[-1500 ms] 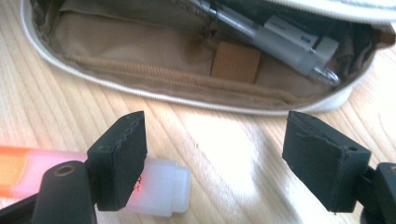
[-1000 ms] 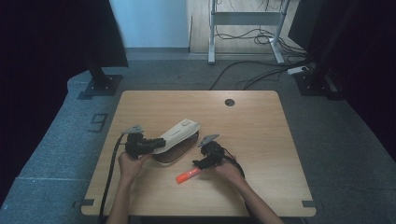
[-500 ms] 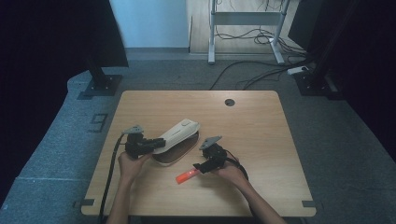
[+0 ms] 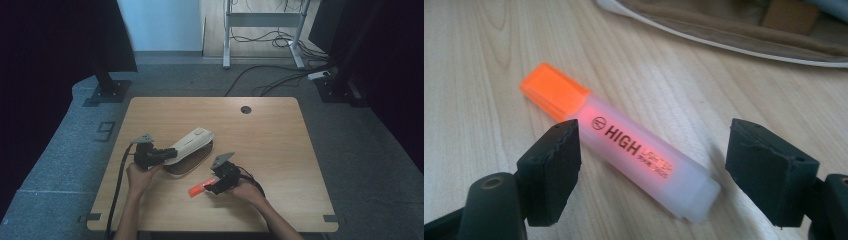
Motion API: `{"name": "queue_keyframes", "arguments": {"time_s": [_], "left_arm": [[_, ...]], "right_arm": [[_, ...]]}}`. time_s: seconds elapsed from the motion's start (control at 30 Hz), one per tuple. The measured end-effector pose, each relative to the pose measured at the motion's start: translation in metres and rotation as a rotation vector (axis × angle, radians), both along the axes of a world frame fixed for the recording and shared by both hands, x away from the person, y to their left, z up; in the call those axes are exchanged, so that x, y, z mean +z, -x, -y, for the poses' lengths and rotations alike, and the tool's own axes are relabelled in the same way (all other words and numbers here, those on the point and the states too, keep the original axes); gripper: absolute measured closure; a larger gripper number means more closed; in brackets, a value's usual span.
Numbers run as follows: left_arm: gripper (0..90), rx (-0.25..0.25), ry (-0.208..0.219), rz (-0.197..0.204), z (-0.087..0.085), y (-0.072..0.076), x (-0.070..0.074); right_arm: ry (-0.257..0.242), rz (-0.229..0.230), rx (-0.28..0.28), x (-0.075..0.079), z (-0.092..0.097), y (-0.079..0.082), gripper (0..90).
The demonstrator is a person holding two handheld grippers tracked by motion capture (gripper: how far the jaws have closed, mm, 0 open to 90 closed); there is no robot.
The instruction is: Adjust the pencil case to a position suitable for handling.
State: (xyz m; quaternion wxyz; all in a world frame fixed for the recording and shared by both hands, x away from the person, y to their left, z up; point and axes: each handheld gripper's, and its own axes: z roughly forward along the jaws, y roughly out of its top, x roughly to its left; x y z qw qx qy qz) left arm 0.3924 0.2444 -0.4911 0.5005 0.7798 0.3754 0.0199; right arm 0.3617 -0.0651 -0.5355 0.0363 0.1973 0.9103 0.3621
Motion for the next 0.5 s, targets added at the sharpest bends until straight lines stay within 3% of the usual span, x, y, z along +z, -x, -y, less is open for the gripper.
{"name": "queue_keyframes", "arguments": {"time_s": [0.3, 0.5], "left_arm": [[77.0, -0.002, -0.001, 0.000, 0.0000, -0.0001, -0.0002], [76.9, -0.002, 0.000, 0.000, 0.0001, -0.0001, -0.0003]], "right_arm": [[-0.001, -0.032, 0.036, -0.0052, -0.0047, -0.0020, 18.9], [0.028, 0.025, 0.047, -0.0046, -0.0084, 0.0016, 29.1]]}}
